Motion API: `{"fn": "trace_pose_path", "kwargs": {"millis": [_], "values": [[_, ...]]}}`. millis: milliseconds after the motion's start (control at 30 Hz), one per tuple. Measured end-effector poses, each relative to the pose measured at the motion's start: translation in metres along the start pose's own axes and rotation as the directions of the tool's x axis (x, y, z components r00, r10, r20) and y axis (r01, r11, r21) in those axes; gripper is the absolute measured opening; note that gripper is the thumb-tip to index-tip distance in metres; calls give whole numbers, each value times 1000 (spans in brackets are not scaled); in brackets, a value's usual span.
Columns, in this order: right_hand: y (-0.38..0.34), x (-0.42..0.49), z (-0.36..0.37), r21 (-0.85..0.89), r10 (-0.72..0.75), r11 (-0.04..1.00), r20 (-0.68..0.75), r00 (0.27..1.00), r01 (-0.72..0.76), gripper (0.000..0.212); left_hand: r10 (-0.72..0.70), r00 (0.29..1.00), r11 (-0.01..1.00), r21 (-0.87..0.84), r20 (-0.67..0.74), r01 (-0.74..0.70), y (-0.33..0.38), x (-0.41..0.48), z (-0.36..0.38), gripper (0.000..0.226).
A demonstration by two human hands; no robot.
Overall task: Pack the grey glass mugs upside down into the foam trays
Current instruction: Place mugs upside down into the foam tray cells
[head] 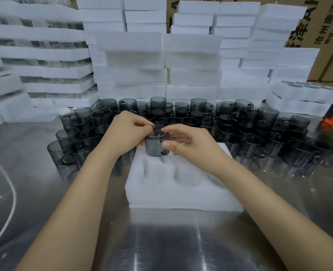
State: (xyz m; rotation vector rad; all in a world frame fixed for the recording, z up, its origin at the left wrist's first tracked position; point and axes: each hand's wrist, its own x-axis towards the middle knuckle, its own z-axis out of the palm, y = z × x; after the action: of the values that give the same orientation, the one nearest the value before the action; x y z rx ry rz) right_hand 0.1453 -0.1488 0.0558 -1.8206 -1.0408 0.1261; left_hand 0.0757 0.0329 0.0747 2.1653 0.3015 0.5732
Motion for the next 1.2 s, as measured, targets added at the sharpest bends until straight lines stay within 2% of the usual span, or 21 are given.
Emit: {"fn": "trace_pose_path", "kwargs": {"millis": [67, 267, 500, 633, 767, 867, 967, 1067, 1100, 1133, 1200], "values": [[-1, -1, -1, -54, -20, 998, 16, 1000, 20, 35, -3, 1000, 1000, 20, -4, 3, 1, -1, 0, 18], [0, -2, -3, -36, -4, 999, 55, 998, 6, 27, 43, 999, 993, 110, -32, -39, 9, -4, 1, 20], [1, 2, -2, -123, -2, 992, 74, 997, 11, 30, 25, 999, 982, 191, -48, -15, 12, -6, 4, 23], [3, 4, 0, -178, 7, 984, 98, 995, 10, 30, 47, 996, 963, 268, -77, -25, 11, -8, 8, 23], [9, 2, -1, -284, 67, 959, 144, 987, -24, 27, 96, 994, 912, 405, -43, -70, 10, -10, 17, 21], [13, 2, 2, -347, 29, 937, 153, 988, 26, 38, -16, 999, 939, 342, -43, 30, 3, -6, 14, 21], [12, 2, 4, -398, -20, 913, 179, 984, 91, 51, -89, 996, 917, 391, 4, 80, -1, -6, 12, 22], [13, 6, 1, -427, 7, 900, 213, 977, 87, 42, -64, 998, 841, 537, -13, 61, 5, -8, 21, 23], [13, 10, -1, -473, 38, 878, 229, 973, 78, 40, -45, 998, 790, 611, -33, 55, 10, -9, 25, 12], [11, 14, -4, -522, 74, 850, 251, 965, 70, 39, -31, 998, 720, 692, -48, 55, 15, -10, 30, 20], [6, 21, -9, -581, 118, 810, 293, 949, 78, 36, -2, 1000, 574, 819, -12, 11, 24, -13, 38, 20]]}}
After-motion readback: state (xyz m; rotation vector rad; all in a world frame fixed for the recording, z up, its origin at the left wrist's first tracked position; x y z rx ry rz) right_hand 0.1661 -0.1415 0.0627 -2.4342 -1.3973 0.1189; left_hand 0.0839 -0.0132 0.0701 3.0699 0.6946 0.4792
